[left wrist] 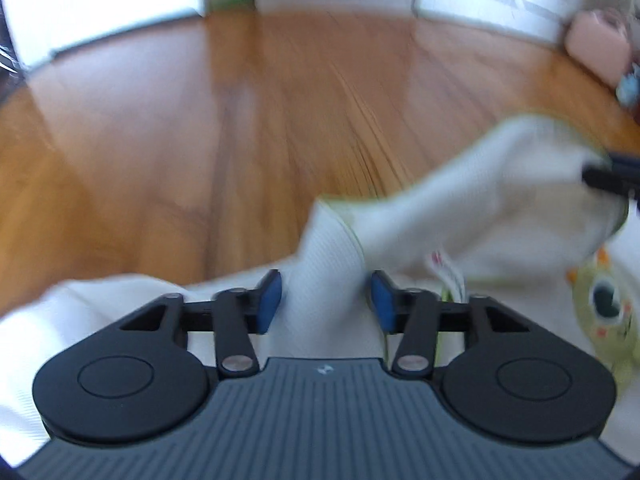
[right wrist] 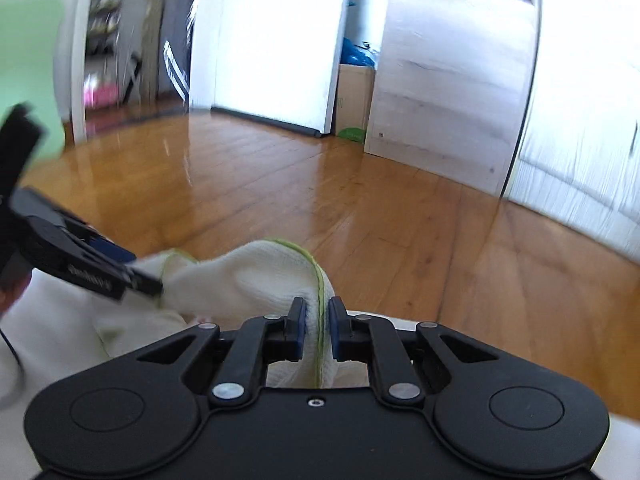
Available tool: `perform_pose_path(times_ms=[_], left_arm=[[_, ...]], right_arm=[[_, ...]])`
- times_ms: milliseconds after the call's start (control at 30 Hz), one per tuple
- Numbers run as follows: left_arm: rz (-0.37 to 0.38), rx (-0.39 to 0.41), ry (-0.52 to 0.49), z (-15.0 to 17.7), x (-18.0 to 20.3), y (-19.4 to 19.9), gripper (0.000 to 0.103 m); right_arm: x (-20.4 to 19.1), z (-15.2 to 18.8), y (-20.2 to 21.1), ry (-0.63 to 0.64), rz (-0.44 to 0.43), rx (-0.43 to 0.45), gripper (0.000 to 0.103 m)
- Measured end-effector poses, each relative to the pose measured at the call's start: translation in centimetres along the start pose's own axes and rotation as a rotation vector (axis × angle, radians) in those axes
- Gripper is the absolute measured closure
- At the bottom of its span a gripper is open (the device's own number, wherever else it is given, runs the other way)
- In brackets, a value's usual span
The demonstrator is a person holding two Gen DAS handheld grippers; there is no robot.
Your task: Fold clothes
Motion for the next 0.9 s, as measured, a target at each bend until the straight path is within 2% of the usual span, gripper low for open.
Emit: perform_pose_path(times_ms=[67, 133, 167, 233, 300, 333, 400, 433, 467, 500, 533, 600, 733, 867, 900], left_arm=[[0.008, 0.011, 0.024, -1.3, -1.1, -1.0, 0.098], [-0.060, 0.066, -0.026, -4.9, -2.7, -1.6, 0.098], [-0.082, 0.088, -0.041, -6.7, -3.5, -2.0, 0.098], [-0.082, 0.097, -0.018, -9.9, -5.3, -3.2, 0.096], [-0.041, 0.087, 0.029, -11.9, -6.6, -4.5, 0.095], [-0.022, 0.071, 0.046, -12.3, -7.0, -5.1, 0.088], [-0.017, 0.089, 0.063, -12.8, -7.5, -5.2, 0.083], [-0.020, 0.114, 0.070, -12.9, -7.6, -4.9, 0.072], [-0.011, 0.141, 0.080, -12.7, -7.8, -4.4, 0.052], [0.010, 0.158, 0.088, -12.4, -8.2, -3.9, 0.044], [0.032, 0.175, 0.096, -12.2, -8.5, -3.3, 0.041], [0.067, 0.193, 0.093, -11.5, -9.1, -2.4, 0.041], [0.085, 0.103, -0.041, -9.0, -9.5, -2.4, 0.041], [0.079, 0.007, -0.087, -7.3, -9.2, -4.5, 0.041], [0.070, -0.018, -0.085, -7.0, -9.1, -5.2, 0.042]], right_arm=[[0.6, 0.0, -1.2, -0.015, 0.005, -0.018, 0.088], [1.9, -0.9, -2.8, -0.076, 0.010, -0.043, 0.088], [3.1, -2.1, -3.9, -0.153, 0.010, -0.062, 0.088], [6.5, -4.6, -6.7, -0.411, -0.006, -0.097, 0.088], [9.3, -6.2, -10.5, -0.666, -0.060, -0.156, 0.087], [10.2, -6.7, -12.5, -0.751, -0.088, -0.186, 0.083], [11.0, -7.6, -16.2, -0.817, -0.154, -0.241, 0.082], [11.4, -7.8, -16.9, -0.850, -0.181, -0.239, 0.079], [11.8, -8.0, -17.0, -0.880, -0.222, -0.209, 0.076], [12.1, -8.2, -17.1, -0.909, -0.263, -0.180, 0.071], [12.5, -8.3, -16.9, -0.930, -0.294, -0.146, 0.058], [13.0, -7.5, -15.7, -0.900, -0.281, -0.099, 0.051], [12.4, -5.7, -14.3, -0.644, -0.180, -0.177, 0.050], [10.5, -3.5, -15.1, -0.592, -0.238, -0.312, 0.051], [9.8, -3.1, -15.7, -0.582, -0.230, -0.353, 0.054]])
Point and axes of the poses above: each gripper's, at about its wrist camera, not at the fingertips, and y roughly against the way its jaws point, x to its right, z to its underside, the point moved 5 cm from there along -y, roughly the way its jaws point, and after that the axes turned 1 degree about x, right-handed, at the moved point
